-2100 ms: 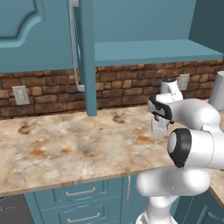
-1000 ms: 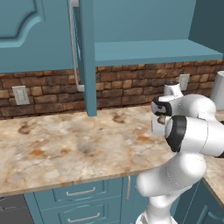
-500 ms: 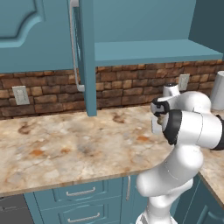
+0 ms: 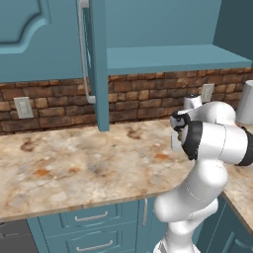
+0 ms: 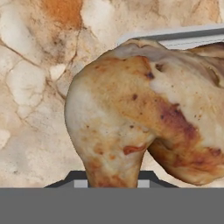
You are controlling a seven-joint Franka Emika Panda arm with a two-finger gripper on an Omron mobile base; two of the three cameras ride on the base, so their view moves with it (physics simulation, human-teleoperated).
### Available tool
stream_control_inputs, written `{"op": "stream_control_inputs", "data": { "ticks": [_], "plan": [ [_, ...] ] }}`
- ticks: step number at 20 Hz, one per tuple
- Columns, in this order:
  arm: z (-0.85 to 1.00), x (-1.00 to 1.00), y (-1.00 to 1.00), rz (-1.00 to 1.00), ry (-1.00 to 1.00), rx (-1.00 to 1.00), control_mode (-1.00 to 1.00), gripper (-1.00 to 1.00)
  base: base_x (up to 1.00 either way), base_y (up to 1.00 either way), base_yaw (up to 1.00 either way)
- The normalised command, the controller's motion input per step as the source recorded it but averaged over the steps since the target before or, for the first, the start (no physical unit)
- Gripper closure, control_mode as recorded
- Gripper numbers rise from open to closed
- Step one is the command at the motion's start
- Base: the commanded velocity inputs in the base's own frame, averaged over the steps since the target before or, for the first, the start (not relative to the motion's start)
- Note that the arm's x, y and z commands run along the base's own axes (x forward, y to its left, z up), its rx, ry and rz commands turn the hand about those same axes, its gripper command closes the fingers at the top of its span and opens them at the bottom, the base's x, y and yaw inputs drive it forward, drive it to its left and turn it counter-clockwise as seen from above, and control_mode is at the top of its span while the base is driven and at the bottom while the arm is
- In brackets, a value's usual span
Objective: Retrieve the tupperware from the cabinet, then place the raw meat into the tupperware to avoid contamination.
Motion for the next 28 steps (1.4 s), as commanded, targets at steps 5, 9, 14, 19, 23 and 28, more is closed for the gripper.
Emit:
{"op": "stream_control_inputs", "data": {
  "ticks": [5, 9, 14, 19, 23, 28],
  "plan": [
    [-0.21, 0.04, 0.00, 0.02, 0.03, -0.03, -1.00, 1.00, 0.00, 0.00, 0.00],
    [-0.20, 0.09, 0.00, 0.02, 0.02, -0.02, -1.00, 1.00, 0.00, 0.00, 0.00],
    [-0.11, 0.16, -0.02, 0.03, 0.00, 0.00, -1.00, 1.00, 0.00, 0.00, 0.00],
    [-0.08, 0.20, -0.10, 0.03, 0.00, 0.00, -1.00, 1.00, 0.00, 0.00, 0.00],
    [-0.07, 0.23, -0.09, 0.02, 0.00, 0.00, -1.00, 1.00, 0.00, 0.00, 0.00],
    [-0.10, 0.29, -0.02, 0.01, 0.00, 0.00, -1.00, 1.00, 0.00, 0.00, 0.00]
  ]
}}
